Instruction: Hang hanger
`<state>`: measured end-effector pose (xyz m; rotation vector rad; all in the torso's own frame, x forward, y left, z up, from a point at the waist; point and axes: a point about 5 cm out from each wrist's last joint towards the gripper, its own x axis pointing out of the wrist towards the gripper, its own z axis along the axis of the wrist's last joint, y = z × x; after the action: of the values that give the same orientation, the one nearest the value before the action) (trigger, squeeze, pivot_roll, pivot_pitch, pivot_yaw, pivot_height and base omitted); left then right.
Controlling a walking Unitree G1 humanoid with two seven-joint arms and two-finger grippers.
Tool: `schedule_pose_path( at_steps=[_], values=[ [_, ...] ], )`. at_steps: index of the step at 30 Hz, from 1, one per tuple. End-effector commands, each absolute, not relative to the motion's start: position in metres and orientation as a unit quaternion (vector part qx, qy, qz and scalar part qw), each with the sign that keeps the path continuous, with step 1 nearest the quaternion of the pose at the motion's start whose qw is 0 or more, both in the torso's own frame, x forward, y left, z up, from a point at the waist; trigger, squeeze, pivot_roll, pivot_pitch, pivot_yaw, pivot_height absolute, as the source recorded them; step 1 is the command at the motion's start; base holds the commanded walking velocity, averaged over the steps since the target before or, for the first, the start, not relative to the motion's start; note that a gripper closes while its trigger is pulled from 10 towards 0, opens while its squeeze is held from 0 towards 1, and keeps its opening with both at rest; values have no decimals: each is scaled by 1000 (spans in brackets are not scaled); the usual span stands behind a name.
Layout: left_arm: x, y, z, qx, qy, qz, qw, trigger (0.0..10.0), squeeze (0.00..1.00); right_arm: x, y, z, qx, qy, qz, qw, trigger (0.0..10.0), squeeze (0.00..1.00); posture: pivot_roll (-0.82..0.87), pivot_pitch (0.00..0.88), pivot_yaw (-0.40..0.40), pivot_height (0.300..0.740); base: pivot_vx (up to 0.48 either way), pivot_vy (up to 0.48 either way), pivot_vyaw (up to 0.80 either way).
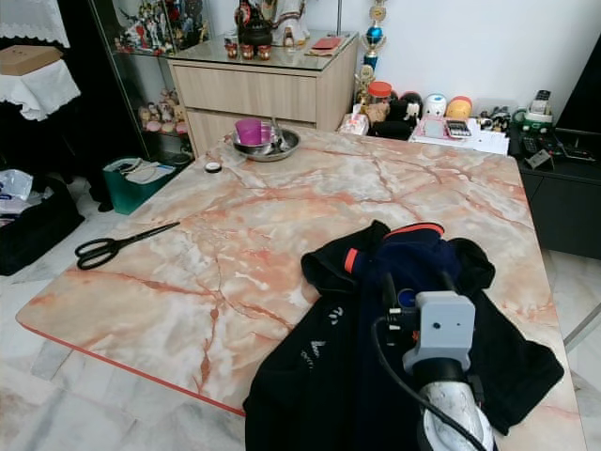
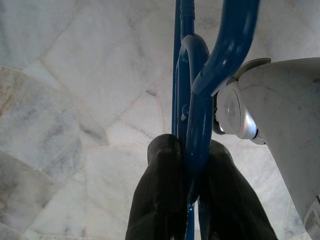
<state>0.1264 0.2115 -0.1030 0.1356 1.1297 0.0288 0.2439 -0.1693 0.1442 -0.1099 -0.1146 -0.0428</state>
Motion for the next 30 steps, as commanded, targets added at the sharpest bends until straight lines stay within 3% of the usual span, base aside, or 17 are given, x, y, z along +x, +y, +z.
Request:
schedule_pose_path(
  at_steps=[1, 15, 30],
  values=[
    [118, 195, -108, 46, 549, -13, 835, 10000, 0, 245, -170, 146, -50, -63, -23, 996, 10000, 0, 108, 16, -17, 740, -300, 0, 0],
    [118, 198, -108, 49, 549, -15, 834, 10000, 0, 250, -168, 145, -46, -67, -19, 997, 10000, 0, 108, 13, -17, 740, -296, 0, 0],
    [119, 206, -106, 50, 547, -12, 836, 10000, 0, 253, -174, 144, -43, -64, -33, 996, 10000, 0, 108, 29, -22, 740, 0, 0, 0]
  ],
)
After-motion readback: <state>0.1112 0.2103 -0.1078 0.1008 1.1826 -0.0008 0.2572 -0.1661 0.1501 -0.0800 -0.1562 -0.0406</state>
